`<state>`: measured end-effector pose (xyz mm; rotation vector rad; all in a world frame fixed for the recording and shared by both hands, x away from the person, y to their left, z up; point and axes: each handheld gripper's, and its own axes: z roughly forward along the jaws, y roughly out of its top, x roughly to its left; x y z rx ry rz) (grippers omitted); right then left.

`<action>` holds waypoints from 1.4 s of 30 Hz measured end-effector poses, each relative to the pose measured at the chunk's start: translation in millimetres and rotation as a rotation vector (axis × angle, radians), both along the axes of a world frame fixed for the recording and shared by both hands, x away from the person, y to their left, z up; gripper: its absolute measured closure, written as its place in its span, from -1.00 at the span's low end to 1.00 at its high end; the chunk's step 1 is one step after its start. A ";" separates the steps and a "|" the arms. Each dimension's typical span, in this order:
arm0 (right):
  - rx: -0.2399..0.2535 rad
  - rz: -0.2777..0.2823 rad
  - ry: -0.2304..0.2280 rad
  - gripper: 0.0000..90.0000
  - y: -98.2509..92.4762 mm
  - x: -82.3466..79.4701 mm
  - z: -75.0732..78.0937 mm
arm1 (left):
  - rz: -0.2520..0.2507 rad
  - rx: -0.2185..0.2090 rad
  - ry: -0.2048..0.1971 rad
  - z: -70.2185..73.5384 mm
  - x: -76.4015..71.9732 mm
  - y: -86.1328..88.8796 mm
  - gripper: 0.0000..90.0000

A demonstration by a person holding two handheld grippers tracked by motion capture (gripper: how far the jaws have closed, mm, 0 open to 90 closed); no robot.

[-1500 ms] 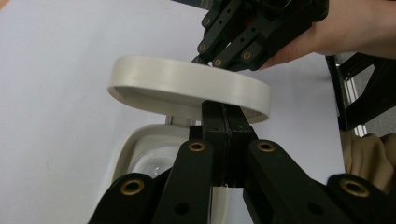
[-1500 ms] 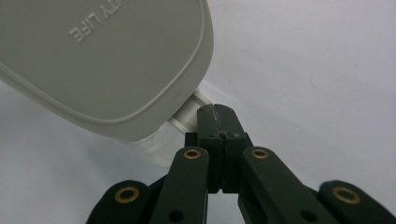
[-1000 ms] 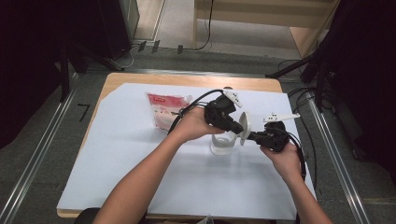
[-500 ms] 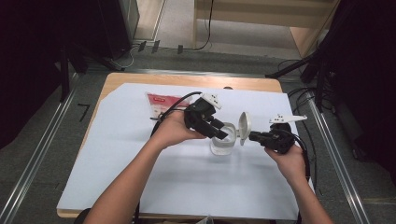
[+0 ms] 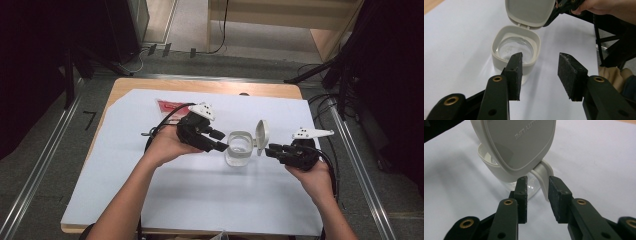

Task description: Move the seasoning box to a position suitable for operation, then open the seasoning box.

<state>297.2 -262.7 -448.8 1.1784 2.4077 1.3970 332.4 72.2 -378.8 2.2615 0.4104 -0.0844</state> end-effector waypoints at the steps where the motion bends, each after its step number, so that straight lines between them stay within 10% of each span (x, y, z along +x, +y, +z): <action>1: 0.000 -0.003 0.004 0.52 -0.4 -0.3 0.2 | 0.011 0.007 -0.004 -0.2 -0.3 2.5 0.25; 15: -0.048 0.007 0.035 -0.08 -1.0 -8.2 -7.0 | 0.123 0.040 0.036 -9.8 4.1 43.2 -0.09; 42: -0.058 0.018 0.031 -0.07 -5.0 -1.7 -8.1 | 0.268 0.033 0.027 -8.2 8.5 110.2 -0.09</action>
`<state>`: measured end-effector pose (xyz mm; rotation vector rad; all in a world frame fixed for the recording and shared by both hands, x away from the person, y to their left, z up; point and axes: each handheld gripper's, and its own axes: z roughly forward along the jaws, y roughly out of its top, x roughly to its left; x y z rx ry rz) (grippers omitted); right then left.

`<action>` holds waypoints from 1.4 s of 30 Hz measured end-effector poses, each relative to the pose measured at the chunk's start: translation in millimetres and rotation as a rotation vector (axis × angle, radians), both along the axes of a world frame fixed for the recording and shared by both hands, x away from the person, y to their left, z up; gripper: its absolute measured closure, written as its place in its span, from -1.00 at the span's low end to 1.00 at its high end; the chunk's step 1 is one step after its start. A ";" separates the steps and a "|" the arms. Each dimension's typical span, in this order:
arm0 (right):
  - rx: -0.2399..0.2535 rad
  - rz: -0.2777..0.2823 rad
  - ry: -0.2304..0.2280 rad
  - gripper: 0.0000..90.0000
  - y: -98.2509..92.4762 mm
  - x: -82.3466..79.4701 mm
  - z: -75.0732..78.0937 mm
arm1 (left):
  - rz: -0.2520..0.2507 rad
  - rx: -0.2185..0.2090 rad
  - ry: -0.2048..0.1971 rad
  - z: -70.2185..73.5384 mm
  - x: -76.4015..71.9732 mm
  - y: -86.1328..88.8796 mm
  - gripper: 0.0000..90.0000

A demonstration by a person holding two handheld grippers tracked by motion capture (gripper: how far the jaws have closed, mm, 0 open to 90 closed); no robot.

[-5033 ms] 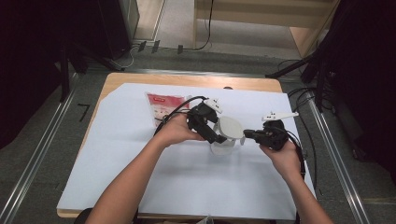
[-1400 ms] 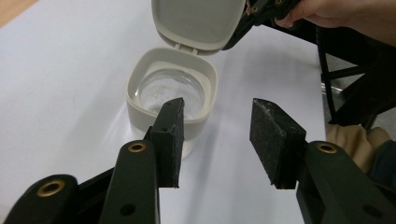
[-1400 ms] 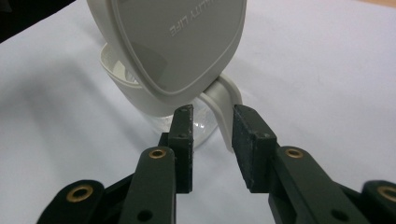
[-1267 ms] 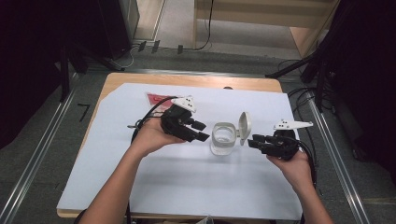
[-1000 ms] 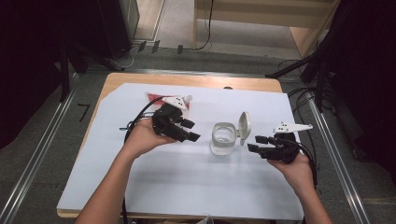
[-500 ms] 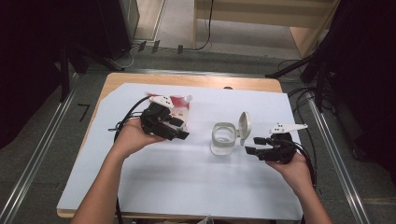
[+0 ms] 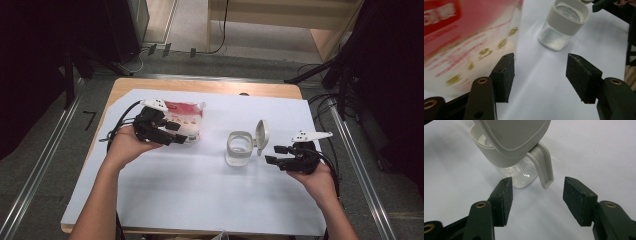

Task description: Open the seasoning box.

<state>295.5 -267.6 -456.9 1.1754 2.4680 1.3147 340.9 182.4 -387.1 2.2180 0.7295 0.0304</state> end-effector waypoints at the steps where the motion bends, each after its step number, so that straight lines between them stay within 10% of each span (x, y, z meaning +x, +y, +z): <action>1: 0.000 0.005 0.000 -0.03 -0.2 0.3 -0.1 | 0.013 0.000 0.000 0.2 -0.2 2.9 -0.09; 20: -0.019 0.013 -0.002 -0.05 1.3 4.6 -3.2 | 0.205 0.017 -0.036 3.4 12.6 58.1 -0.11; 42: -0.032 -0.022 0.014 -0.04 -5.9 -6.8 -7.5 | 0.119 0.015 -0.080 2.0 46.2 25.4 0.23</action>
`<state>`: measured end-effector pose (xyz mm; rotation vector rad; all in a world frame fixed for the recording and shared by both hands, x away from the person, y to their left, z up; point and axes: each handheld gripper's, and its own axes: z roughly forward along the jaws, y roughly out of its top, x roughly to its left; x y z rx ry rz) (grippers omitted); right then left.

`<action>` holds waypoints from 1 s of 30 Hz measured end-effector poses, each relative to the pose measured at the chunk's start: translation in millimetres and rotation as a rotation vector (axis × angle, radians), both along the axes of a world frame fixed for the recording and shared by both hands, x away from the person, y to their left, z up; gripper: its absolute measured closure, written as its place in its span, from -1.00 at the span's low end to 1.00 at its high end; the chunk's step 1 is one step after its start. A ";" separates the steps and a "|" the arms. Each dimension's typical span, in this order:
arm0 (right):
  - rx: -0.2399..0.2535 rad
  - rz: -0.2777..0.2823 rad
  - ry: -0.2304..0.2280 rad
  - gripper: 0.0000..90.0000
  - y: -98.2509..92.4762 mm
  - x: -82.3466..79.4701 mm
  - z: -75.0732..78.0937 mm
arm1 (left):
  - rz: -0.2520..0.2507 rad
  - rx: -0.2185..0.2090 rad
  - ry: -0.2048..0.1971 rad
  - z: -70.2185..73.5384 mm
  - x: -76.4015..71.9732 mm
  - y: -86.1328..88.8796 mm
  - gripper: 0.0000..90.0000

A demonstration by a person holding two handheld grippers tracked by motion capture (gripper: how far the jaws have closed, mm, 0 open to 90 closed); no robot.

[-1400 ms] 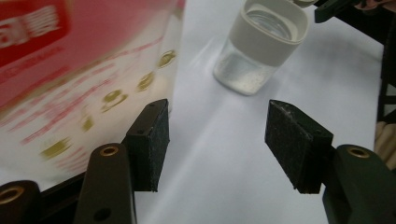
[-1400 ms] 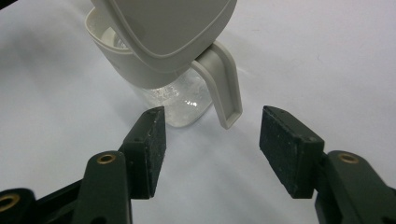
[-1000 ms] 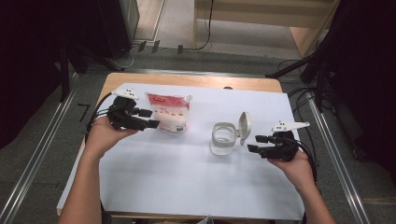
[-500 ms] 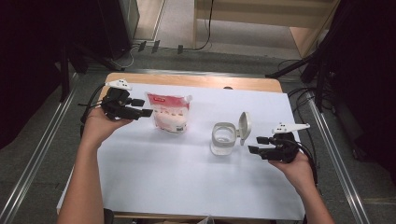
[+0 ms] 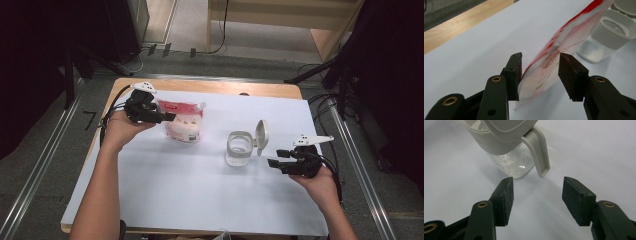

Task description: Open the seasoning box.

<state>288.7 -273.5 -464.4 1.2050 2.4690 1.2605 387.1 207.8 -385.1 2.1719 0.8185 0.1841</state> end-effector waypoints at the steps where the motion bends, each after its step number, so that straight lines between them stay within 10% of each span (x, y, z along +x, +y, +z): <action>1: 0.000 0.001 -0.001 -0.04 0.3 -0.1 0.0 | -0.005 0.008 -0.003 0.6 -0.2 0.0 0.26; 16: 0.013 0.055 -0.006 0.03 9.6 -2.2 3.1 | -0.078 -0.038 0.082 7.4 -6.9 -11.4 1.00; 30: 0.059 0.136 -0.055 0.12 34.1 -26.6 27.6 | -0.010 -0.034 0.111 40.5 -17.6 -21.5 1.00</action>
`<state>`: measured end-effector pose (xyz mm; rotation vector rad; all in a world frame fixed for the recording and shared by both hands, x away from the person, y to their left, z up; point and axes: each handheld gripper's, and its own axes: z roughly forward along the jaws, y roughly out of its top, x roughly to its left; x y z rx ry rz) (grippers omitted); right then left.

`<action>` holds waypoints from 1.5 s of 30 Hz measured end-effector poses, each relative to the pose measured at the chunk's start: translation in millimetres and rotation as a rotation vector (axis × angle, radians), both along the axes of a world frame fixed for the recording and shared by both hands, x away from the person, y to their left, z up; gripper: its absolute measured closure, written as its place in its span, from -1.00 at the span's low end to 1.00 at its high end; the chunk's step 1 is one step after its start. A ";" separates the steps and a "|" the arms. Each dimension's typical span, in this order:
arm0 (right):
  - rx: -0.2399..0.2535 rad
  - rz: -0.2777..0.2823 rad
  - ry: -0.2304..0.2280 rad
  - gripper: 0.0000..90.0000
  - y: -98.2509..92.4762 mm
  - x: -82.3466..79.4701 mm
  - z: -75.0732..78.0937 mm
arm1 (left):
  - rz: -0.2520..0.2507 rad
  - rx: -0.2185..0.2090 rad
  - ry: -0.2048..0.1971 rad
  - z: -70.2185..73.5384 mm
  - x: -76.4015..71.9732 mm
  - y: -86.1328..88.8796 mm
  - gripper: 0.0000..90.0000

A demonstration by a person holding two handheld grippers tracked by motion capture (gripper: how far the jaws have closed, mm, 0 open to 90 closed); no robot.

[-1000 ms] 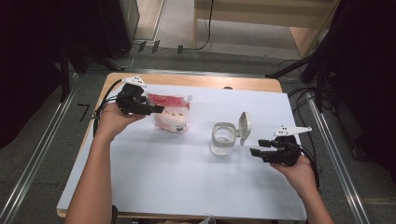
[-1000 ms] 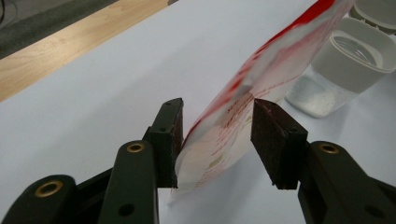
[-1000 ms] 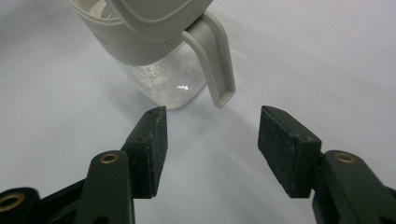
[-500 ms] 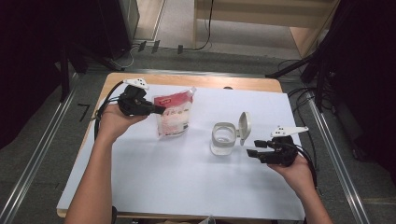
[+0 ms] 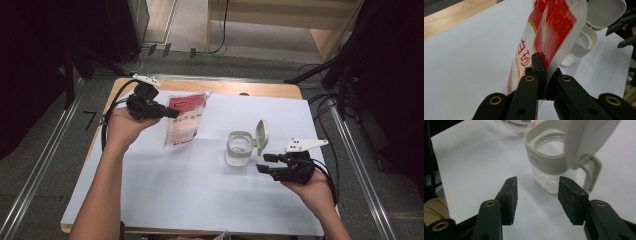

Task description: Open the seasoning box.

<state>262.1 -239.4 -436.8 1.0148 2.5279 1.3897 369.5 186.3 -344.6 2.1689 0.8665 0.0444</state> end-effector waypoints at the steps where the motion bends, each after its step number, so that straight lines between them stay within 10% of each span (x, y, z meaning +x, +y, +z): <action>1: -0.006 0.008 -0.002 0.12 3.4 -1.8 0.6 | -0.001 0.000 0.009 2.9 -2.0 -1.1 1.00; 10: 0.004 0.057 0.005 0.09 35.0 -9.4 2.1 | -0.027 0.002 -0.048 27.0 -19.0 -14.4 1.00; 21: -0.012 0.169 -0.024 0.05 78.0 -12.7 -10.4 | -0.044 -0.048 -0.028 39.5 -34.0 -15.1 1.00; 45: -0.019 0.212 -0.050 -0.02 156.2 0.3 -31.5 | -0.055 -0.039 -0.066 54.6 -60.6 -21.9 1.00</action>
